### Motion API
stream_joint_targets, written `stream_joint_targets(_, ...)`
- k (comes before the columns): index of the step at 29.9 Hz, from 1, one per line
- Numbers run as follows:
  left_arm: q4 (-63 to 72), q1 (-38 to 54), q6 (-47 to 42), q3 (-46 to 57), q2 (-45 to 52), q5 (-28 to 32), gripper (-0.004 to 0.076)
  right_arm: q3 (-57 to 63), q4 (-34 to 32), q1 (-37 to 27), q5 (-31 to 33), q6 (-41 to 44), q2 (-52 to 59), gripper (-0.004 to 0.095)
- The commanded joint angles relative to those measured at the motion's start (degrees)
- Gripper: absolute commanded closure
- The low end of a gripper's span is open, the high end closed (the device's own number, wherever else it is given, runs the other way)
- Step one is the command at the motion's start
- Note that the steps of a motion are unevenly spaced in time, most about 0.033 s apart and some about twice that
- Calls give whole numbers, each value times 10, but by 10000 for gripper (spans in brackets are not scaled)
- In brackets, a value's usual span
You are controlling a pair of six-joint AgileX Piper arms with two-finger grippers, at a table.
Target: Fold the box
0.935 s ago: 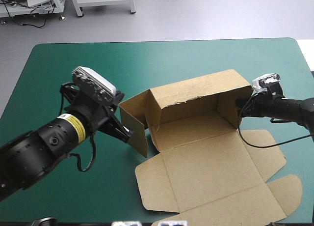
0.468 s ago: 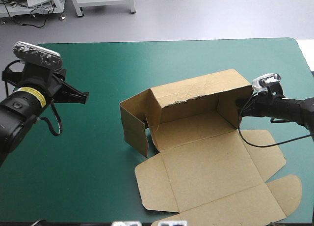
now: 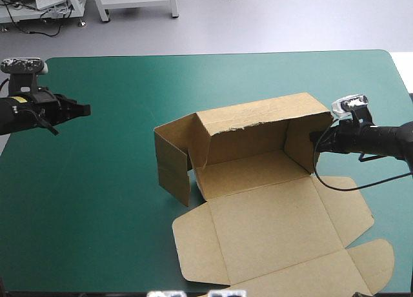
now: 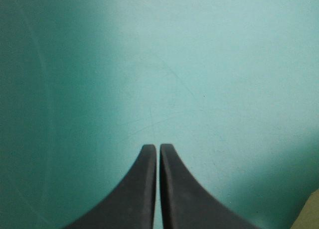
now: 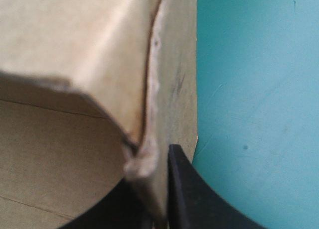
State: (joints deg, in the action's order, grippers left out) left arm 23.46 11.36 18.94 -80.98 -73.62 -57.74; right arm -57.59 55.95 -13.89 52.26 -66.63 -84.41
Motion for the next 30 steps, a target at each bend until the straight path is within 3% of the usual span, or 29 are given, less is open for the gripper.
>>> stream_joint_targets(1,70,16,21,-16,-12,1,706,-49,-18,0,67,66,23,912)
stream_joint_targets(9,74,16,34,-15,-60,-33,706,-168,-156,0,197,215,53,912)
stream_joint_targets(15,72,16,68,-11,-68,-69,706,-248,-241,63,193,316,55,913)
stream_joint_targets(22,72,16,83,-11,-74,-93,706,-294,-383,224,194,426,-2,914)
stream_joint_targets(26,72,16,94,-11,-75,-107,706,-321,-398,271,194,448,-70,914)
stream_joint_targets(30,72,16,95,-11,-75,-111,706,-352,-414,276,194,468,-130,915)
